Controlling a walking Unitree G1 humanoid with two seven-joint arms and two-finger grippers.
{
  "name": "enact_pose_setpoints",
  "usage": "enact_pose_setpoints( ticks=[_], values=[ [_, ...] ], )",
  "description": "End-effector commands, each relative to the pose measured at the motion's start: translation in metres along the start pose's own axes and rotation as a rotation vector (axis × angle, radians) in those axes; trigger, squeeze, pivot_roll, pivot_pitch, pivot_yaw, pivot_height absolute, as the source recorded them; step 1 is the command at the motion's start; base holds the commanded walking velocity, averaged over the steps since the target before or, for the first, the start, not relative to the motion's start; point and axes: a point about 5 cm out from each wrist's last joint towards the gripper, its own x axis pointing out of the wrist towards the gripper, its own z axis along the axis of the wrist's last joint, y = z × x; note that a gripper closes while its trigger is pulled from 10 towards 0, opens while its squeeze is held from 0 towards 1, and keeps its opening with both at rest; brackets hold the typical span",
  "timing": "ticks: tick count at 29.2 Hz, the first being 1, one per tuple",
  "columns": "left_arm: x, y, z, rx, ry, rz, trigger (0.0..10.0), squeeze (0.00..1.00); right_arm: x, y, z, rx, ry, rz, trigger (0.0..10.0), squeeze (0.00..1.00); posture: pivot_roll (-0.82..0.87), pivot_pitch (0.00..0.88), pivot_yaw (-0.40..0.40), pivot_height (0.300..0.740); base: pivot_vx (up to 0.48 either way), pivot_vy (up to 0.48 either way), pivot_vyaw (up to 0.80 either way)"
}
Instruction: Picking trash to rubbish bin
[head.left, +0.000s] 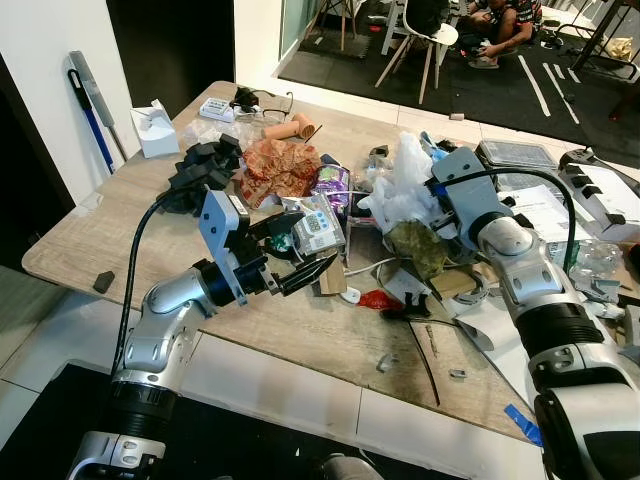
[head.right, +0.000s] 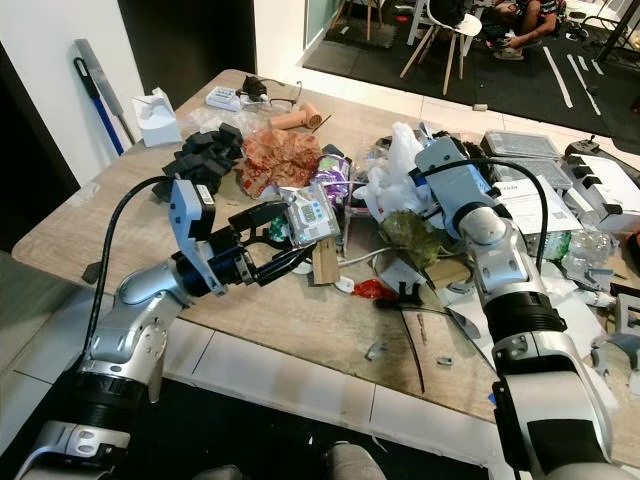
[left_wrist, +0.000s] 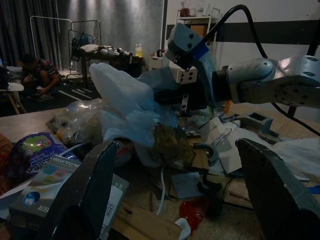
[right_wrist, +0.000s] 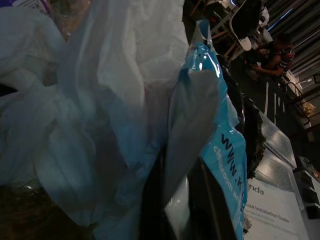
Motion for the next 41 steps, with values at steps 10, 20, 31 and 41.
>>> enact_pose_setpoints(
  ticks=[10,20,31,41],
  values=[
    [0.004,-0.006,0.003,0.011,-0.014,-0.030,10.0,0.00,-0.002,-0.023,0.040,0.068,-0.204,-0.134,0.0,0.00,-0.05,0.000,-0.085,0.740,0.000,0.000,0.00],
    [0.008,-0.008,0.009,-0.020,-0.074,-0.026,10.0,0.00,-0.015,-0.026,0.085,0.118,-0.481,-0.148,0.0,0.00,-0.05,0.000,-0.085,0.740,0.000,0.000,0.00],
    [0.013,-0.009,0.014,-0.045,-0.124,-0.011,10.0,0.00,-0.023,-0.015,0.105,0.385,-0.632,0.036,0.0,0.00,-0.05,0.000,-0.083,0.740,0.000,0.000,0.00],
    [0.019,0.001,0.042,-0.191,-0.319,0.084,10.0,0.00,-0.030,-0.004,0.111,0.525,-0.693,0.201,0.0,0.00,-0.05,0.000,-0.083,0.740,0.000,0.000,0.00]
  ],
)
